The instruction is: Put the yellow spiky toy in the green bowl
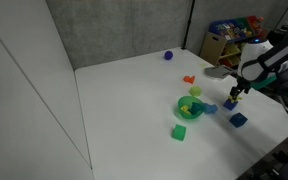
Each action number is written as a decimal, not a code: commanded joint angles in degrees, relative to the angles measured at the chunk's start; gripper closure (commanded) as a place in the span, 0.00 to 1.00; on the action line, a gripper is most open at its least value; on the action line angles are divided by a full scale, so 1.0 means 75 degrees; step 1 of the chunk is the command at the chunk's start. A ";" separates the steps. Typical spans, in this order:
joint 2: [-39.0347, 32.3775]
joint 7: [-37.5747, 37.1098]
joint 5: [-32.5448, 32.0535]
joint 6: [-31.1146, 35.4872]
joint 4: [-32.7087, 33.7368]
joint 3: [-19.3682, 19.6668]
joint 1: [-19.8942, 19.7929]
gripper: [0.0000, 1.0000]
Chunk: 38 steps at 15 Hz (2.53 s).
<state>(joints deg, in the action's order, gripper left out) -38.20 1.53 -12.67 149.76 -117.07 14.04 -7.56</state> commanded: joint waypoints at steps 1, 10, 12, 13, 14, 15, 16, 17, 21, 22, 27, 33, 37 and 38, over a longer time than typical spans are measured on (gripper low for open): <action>-0.0032 0.0225 0.0105 0.0243 -0.0011 -0.0247 -0.0209 0.00; 0.0037 0.0232 -0.0074 0.1202 -0.0261 -0.0122 -0.0005 0.63; 0.0238 0.0233 -0.0090 0.1277 -0.0385 -0.0116 0.0084 0.69; 0.0386 0.0249 -0.0095 0.1292 -0.0471 -0.0138 0.0143 0.74; 0.0524 0.0268 -0.0094 0.1309 -0.0555 -0.0172 0.0191 0.80; 0.0677 0.0229 -0.0133 0.1342 -0.0656 -0.0155 0.0312 0.81; 0.0817 0.0211 -0.0164 0.1358 -0.0735 -0.0153 0.0409 0.86; 0.0969 0.0186 -0.0192 0.1375 -0.0818 -0.0155 0.0518 0.92; 0.1659 0.0092 -0.0259 0.1347 -0.1209 -0.0288 0.0972 0.94; 0.1819 0.0062 -0.0293 0.1340 -0.1296 -0.0317 0.1096 0.92; 0.2503 -0.0105 -0.0494 0.1303 -0.1682 -0.0582 0.1657 0.98; 0.2740 -0.0298 -0.0774 0.1286 -0.1818 -0.0675 0.1906 0.57; 0.2625 0.0161 -0.0891 0.1427 -0.1912 -0.0668 0.1564 0.24; 0.2579 0.0349 -0.0836 0.1455 -0.1934 -0.0721 0.1416 0.18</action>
<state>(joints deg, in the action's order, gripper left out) -19.21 1.43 -18.08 159.27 -130.06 9.42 5.96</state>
